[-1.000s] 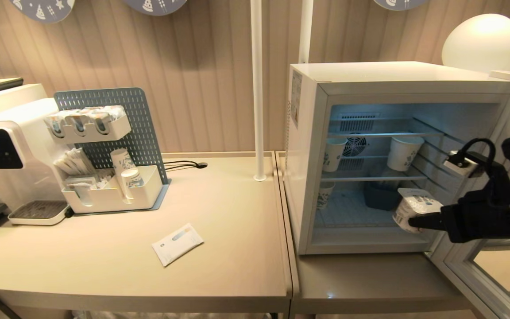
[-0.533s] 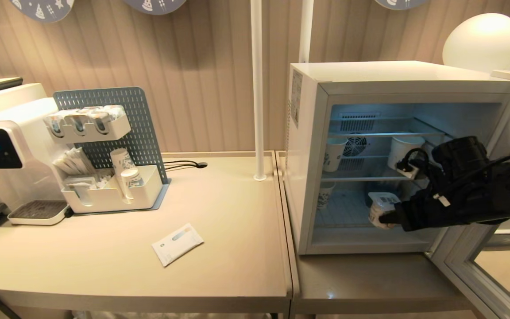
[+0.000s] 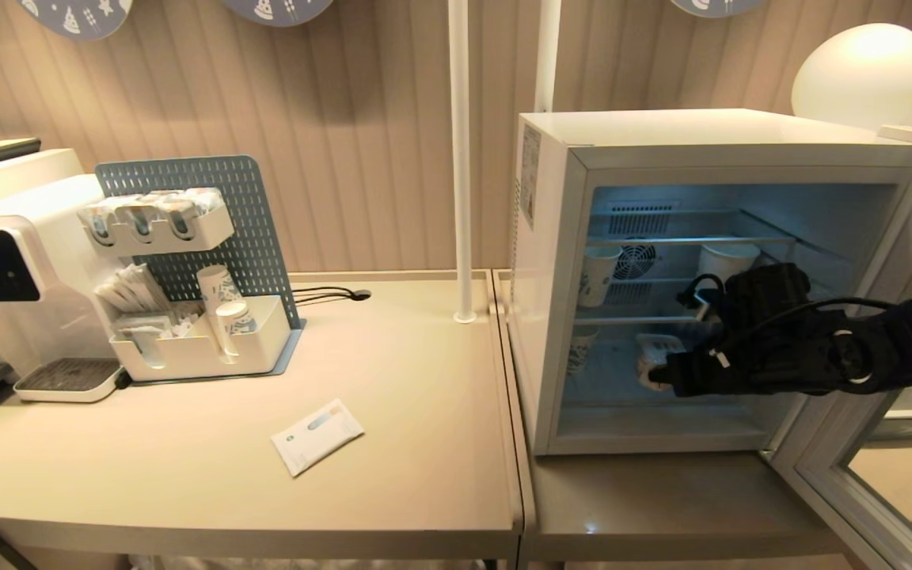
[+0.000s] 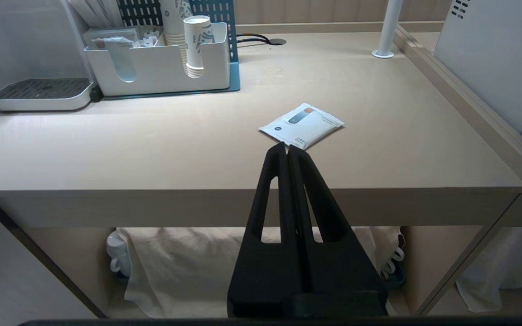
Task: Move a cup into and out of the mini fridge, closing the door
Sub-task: Put the yoghurt in the freezer
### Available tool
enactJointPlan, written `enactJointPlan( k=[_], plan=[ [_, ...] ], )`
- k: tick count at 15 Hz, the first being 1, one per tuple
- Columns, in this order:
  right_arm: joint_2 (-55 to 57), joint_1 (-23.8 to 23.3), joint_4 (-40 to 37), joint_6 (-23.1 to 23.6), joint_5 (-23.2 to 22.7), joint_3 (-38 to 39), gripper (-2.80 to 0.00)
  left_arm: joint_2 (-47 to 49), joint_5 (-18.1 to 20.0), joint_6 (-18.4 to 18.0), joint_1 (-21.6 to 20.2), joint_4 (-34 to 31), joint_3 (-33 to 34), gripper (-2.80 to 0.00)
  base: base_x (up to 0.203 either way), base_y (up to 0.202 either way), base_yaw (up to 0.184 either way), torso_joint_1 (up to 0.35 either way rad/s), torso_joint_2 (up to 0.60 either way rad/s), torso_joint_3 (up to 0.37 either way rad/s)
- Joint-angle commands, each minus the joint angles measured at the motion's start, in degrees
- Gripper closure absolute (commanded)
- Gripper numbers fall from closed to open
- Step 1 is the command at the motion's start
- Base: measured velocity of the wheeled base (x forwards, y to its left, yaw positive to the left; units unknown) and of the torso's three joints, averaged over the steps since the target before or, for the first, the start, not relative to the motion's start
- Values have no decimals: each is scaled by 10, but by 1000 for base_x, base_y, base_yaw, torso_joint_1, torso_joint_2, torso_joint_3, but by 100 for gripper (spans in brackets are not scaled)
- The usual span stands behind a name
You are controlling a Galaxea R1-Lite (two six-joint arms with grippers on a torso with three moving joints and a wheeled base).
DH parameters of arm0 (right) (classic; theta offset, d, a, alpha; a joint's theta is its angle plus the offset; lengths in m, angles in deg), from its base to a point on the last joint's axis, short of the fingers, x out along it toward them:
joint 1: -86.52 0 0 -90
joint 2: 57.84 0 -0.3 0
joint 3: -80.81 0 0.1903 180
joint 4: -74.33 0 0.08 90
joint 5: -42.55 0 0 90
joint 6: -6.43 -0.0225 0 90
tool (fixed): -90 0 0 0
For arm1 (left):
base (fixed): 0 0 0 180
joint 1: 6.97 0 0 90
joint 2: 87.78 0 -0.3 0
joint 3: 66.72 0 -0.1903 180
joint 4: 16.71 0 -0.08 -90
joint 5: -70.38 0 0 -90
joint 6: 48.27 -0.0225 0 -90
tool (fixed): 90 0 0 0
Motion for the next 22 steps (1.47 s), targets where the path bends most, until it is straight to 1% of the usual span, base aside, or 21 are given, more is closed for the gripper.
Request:
enactJointPlan(
  k=[1, 4, 7, 10, 12, 20, 22],
  plan=[
    [32, 0, 14, -8, 1, -11, 0, 1, 0, 0, -1, 0, 0, 0, 0, 0, 0, 0, 0, 0],
    [66, 1, 22, -28, 16, -39, 0, 1, -1, 3, 0, 1, 0, 0, 0, 0, 0, 0, 0, 0],
    [102, 2, 38, -28, 31, -50, 0, 1, -1, 3, -1, 1, 0, 0, 0, 0, 0, 0, 0, 0],
    [131, 2, 63, -29, 35, -60, 0, 1, -1, 3, 0, 1, 0, 0, 0, 0, 0, 0, 0, 0],
    [144, 3, 65, -29, 36, -65, 0, 1, -1, 3, 0, 1, 0, 0, 0, 0, 0, 0, 0, 0],
    [153, 3, 69, -28, 38, -60, 0, 1, -1, 3, -1, 1, 0, 0, 0, 0, 0, 0, 0, 0],
    [156, 4, 96, -29, 49, -56, 0, 1, -1, 3, 0, 1, 0, 0, 0, 0, 0, 0, 0, 0]
  ],
)
